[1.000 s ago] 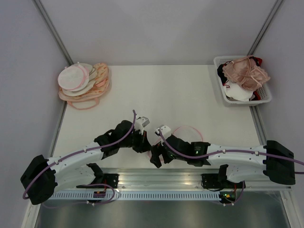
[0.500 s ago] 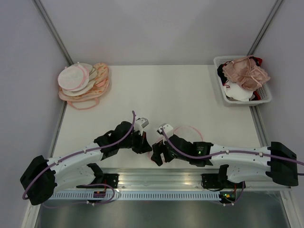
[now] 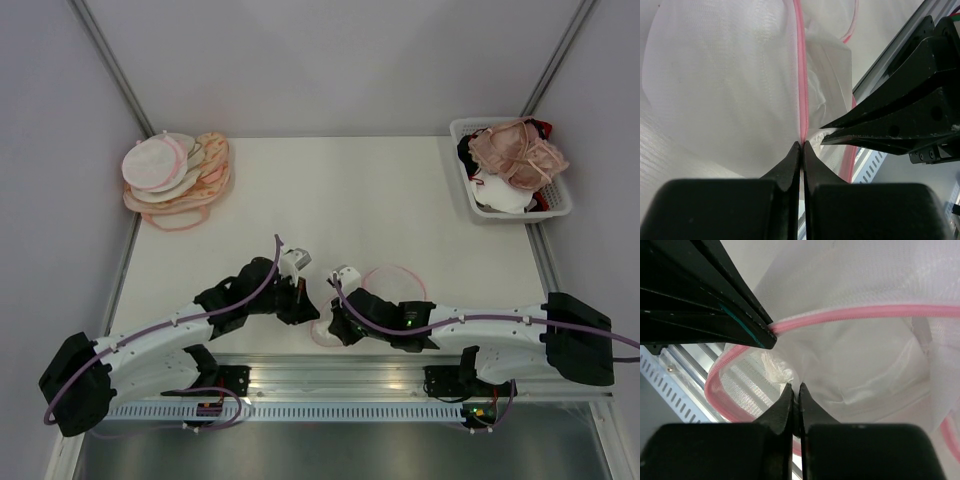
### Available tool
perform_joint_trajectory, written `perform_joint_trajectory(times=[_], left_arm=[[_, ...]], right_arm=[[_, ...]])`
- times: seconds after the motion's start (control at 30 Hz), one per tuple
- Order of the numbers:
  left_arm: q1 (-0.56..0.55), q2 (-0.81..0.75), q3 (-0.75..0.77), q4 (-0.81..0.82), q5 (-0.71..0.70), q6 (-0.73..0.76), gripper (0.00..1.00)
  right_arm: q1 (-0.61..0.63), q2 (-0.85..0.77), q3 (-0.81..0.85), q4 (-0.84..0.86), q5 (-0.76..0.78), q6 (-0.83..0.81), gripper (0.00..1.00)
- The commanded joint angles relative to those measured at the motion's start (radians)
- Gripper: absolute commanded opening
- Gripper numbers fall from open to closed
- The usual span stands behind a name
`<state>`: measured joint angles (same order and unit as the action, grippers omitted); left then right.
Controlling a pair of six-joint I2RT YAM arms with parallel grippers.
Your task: Unzip the laundry bag and remove the bra
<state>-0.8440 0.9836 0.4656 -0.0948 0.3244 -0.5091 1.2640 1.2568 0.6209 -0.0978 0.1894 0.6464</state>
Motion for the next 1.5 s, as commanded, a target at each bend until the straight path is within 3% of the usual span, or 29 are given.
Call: perform_joint_trajectory(times=[0.0,0.13,0.33,0.53,0.67,0.77,0.9,1.07,1.23,1.47], left_arm=[[-0.006,-0.026,-0.007,0.036,0.024,-0.032,0.02],[-0.006,-0.028,-0.019,0.033,0.01,-0.035,0.02],[-0.004,-0.008,-0.024,0.036,-0.011,-0.039,0.02],[-0.004,0.023,-0.015,0.047,-0.021,-0.039,0.02],[-0.004,0.039,-0.01,0.061,-0.012,-0.043,0.02],[-0.006,0.043,-0.004,0.064,-0.008,-0.048,0.02],[-0.006,0.033,-0.002,0.061,-0.007,-0.051,0.02],[-0.006,0.03,0.005,0.06,-0.005,-0.051,0.02],[-0.006,0.026,0.024,0.05,-0.002,-0.045,0.02],[-0.006,0.03,0.056,0.029,0.01,-0.034,0.02]], right_arm=[[0.003,0.007,0.01,0.02,0.018,0.004,0.01],[0.002,-0.06,0.056,-0.048,0.059,-0.036,0.01],[0.003,-0.353,0.177,-0.163,0.182,-0.102,0.0],[0.002,-0.519,0.273,-0.243,0.531,-0.182,0.0],[-0.002,-0.517,0.33,-0.214,0.844,-0.234,0.01],[-0.055,-0.493,0.367,-0.149,0.964,-0.326,0.0],[-0.256,-0.426,0.443,-0.08,0.848,-0.383,0.01],[-0.613,-0.231,0.609,-0.083,0.569,-0.398,0.0],[-0.958,-0.007,0.801,-0.073,0.386,-0.341,0.01],[-1.193,0.254,1.135,-0.054,0.308,-0.291,0.01]])
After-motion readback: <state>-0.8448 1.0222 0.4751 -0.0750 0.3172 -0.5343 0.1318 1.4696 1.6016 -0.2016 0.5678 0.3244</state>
